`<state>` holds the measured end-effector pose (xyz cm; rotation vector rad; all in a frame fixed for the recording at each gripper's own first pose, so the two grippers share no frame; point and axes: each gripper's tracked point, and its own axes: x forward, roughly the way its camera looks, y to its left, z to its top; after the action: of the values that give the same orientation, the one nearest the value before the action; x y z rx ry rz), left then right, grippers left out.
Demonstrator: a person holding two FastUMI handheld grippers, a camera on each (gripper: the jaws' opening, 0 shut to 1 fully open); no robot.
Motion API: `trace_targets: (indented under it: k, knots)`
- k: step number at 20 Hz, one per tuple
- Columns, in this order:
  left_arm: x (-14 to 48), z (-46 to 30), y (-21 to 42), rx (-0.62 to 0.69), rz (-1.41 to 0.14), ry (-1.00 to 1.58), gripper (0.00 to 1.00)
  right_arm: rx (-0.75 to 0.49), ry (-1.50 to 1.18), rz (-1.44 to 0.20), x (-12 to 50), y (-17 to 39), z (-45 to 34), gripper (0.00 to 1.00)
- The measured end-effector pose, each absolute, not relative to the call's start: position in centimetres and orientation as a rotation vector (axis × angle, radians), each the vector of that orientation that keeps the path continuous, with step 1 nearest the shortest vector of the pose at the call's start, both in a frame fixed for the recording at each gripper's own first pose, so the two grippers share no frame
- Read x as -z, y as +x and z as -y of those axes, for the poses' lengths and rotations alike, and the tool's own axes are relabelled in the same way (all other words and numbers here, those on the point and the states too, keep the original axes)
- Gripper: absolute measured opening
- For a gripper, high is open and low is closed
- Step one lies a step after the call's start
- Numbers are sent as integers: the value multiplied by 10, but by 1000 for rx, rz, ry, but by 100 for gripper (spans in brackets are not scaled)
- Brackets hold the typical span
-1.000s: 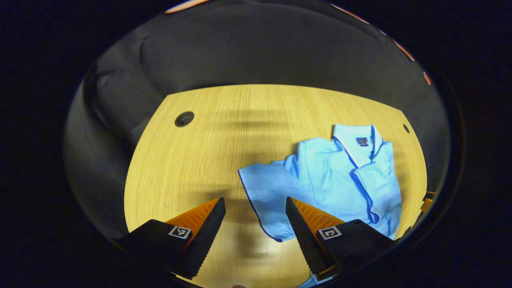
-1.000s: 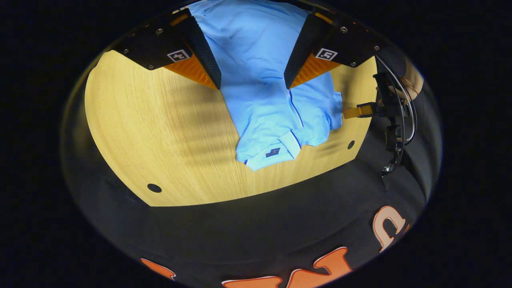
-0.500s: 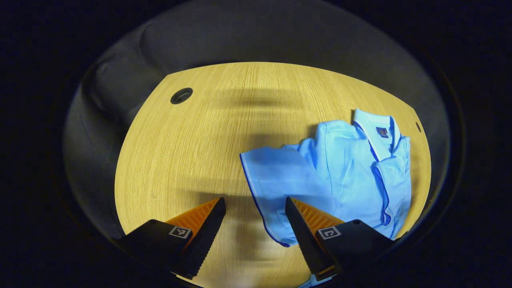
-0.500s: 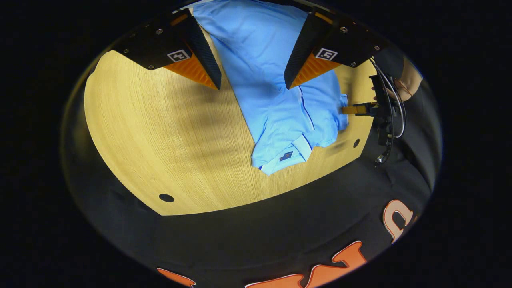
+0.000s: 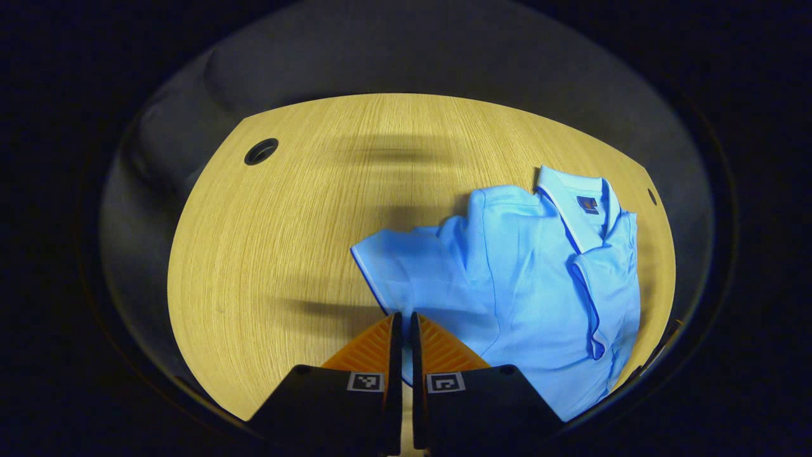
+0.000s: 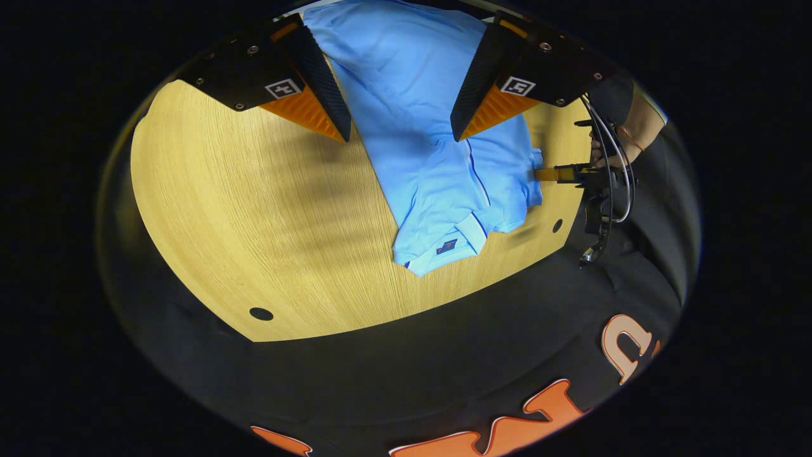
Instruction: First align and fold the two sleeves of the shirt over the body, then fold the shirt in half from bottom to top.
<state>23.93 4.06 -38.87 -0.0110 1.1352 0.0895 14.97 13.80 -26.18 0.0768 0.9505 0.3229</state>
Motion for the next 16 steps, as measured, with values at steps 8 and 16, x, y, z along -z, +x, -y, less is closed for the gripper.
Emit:
trace_targets:
  k: [8,16]
  knots:
    - [339,-32,235,-21,-1064,47,5,-281,74,-920,258,148,-114,98]
    - [284,37,232,113,-995,130,5,-267,115,-907,251,144,-97,98]
